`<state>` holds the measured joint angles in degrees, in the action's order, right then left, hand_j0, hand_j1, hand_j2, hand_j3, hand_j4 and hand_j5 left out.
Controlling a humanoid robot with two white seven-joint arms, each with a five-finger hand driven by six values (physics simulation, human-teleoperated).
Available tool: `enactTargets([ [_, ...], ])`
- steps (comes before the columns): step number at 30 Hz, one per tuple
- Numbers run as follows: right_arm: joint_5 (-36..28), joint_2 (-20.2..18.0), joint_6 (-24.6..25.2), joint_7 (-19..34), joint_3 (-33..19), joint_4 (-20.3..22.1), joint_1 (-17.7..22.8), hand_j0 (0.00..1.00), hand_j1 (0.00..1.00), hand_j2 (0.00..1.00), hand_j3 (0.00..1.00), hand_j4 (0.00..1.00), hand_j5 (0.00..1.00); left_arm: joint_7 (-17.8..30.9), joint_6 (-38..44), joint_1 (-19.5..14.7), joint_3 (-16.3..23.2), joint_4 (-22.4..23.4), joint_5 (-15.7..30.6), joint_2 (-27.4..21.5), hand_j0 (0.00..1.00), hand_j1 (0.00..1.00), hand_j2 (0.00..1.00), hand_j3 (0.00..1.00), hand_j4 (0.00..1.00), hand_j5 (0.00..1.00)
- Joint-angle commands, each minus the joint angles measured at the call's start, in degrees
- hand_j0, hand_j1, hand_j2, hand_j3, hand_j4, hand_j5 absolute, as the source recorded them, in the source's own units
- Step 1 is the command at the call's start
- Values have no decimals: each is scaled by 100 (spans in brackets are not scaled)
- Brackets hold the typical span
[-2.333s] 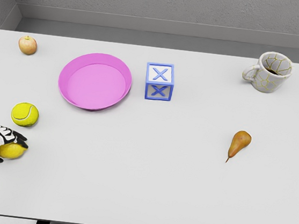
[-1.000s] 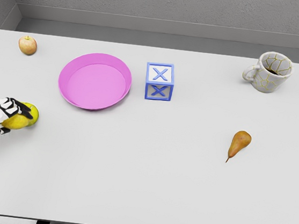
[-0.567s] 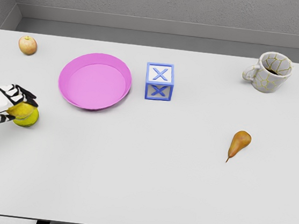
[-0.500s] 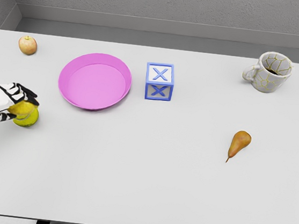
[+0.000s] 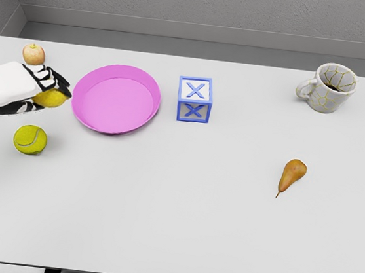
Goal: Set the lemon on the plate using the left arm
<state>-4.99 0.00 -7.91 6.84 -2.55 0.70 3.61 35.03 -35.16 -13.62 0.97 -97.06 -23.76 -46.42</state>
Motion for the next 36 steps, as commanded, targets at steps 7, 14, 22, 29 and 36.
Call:
enactTargets([
  [7, -2, 0, 0, 1, 0, 0, 0, 100, 100, 100, 100, 100, 100, -3, 352, -2109, 2398, 1338, -375, 1275, 45, 45, 45, 45, 45, 45],
  [14, -2, 0, 0, 1, 0, 0, 0, 100, 100, 100, 100, 100, 100, -3, 343, -2189, 2575, 2156, -384, 1575, 68, 68, 68, 68, 68, 68],
  [22, -2, 0, 0, 1, 0, 0, 0, 100, 100, 100, 100, 100, 100, -3, 317, -2224, 2443, 2226, -331, 1548, 100, 100, 100, 100, 100, 100],
  [29, -2, 0, 0, 1, 0, 0, 0, 100, 100, 100, 100, 100, 100, -3, 255, -2347, 2215, 2244, -279, 1478, 100, 100, 100, 100, 100, 100],
  [36, -2, 0, 0, 1, 0, 0, 0, 100, 100, 100, 100, 100, 100, -3, 255, -2365, 2223, 2226, -287, 1337, 100, 100, 100, 100, 100, 100],
])
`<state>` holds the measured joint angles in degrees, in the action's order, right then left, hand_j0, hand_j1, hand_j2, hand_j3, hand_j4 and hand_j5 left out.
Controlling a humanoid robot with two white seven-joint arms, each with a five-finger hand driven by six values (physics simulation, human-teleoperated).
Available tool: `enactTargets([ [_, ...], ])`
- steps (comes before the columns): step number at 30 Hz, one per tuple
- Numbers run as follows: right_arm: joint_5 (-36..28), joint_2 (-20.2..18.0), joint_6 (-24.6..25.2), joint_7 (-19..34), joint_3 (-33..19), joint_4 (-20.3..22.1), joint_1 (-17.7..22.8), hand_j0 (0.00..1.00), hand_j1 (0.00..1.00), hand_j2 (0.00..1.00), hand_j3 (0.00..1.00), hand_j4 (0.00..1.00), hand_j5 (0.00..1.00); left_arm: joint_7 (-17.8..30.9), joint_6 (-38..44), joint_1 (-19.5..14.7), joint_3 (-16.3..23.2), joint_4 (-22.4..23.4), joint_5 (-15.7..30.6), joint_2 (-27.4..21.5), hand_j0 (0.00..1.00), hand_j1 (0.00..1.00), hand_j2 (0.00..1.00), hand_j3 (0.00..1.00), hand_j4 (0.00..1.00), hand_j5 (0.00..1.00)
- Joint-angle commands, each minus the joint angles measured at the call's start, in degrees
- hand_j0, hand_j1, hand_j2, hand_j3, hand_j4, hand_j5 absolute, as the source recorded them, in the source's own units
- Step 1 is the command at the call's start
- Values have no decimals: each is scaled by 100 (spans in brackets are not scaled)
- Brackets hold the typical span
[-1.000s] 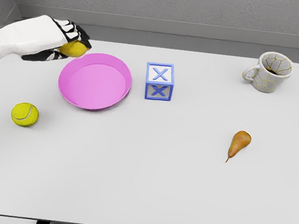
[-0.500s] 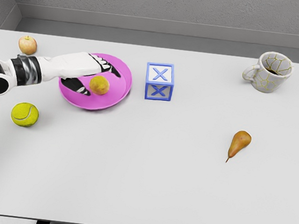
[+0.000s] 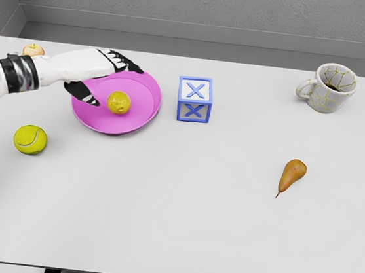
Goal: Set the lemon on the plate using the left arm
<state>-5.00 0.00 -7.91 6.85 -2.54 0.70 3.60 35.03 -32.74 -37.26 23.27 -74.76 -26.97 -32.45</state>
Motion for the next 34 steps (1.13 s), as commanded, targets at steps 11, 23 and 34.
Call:
enactTargets([
  [11, -1, 0, 0, 1, -1, 0, 0, 100, 100, 100, 100, 100, 100, -3, 13, 9, -7, -4, 51, -95, 100, 100, 100, 100, 100, 100],
  [23, -1, 0, 0, 1, -1, 0, 0, 100, 100, 100, 100, 100, 100, -3, -226, 711, -744, -56, 227, -807, 100, 100, 100, 100, 100, 100],
  [34, -1, 0, 0, 1, -1, 0, 0, 100, 100, 100, 100, 100, 100, -3, -226, 738, -798, -83, 236, -851, 100, 100, 100, 100, 100, 100],
])
